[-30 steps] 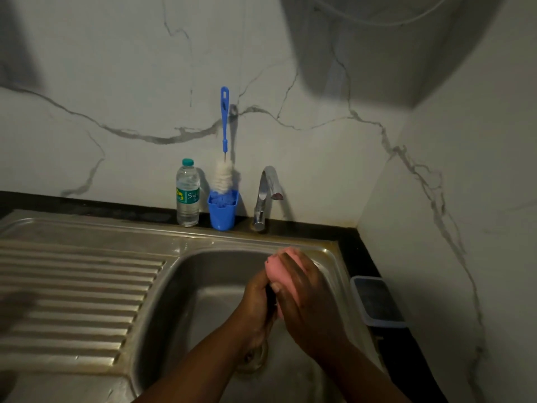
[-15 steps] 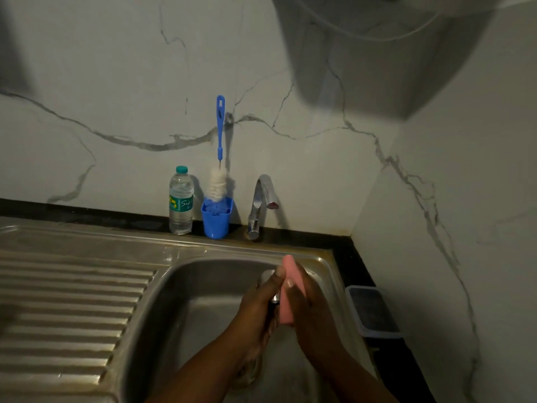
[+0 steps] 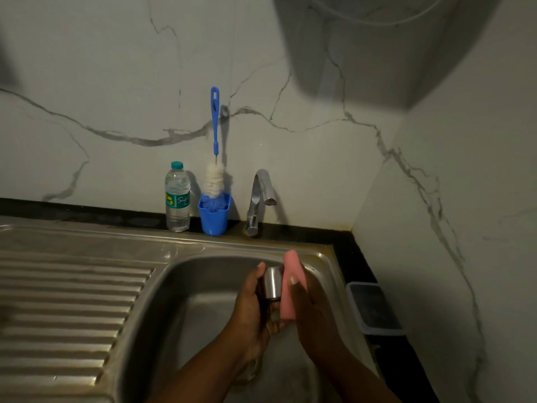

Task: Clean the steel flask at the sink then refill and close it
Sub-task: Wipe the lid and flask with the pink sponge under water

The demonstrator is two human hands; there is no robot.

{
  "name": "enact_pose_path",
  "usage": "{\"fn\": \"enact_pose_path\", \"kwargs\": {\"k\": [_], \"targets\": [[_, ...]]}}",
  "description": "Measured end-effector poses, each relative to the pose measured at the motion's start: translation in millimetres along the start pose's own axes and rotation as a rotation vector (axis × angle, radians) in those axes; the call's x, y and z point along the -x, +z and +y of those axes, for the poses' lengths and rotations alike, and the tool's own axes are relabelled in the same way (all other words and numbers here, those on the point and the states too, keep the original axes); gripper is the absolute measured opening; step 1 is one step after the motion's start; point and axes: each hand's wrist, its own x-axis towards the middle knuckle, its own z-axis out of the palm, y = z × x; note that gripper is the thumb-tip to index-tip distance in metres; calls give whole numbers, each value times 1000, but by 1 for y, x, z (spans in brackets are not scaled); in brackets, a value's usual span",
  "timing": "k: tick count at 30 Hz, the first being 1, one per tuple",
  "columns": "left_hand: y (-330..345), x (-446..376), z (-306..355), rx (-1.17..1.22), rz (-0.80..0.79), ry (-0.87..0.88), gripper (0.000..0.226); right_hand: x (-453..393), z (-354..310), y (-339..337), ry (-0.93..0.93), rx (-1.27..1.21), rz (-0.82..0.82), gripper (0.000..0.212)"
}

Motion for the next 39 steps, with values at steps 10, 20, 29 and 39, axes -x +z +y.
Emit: {"fn": "enact_pose_path", "kwargs": {"k": [10, 20, 29, 39], "targets": [[9, -6, -1, -338, 222, 294, 36, 13, -17, 12, -685, 541, -33, 50], [-6, -3, 18, -270, 74, 379, 47, 14, -21, 18, -173, 51, -74, 100], [1, -15, 19, -346, 297, 319, 64, 4, -16, 17, -281, 398, -118, 40], [3, -14, 9, -428, 189, 291, 96, 1, -19, 15, -288, 164, 30, 26]]}}
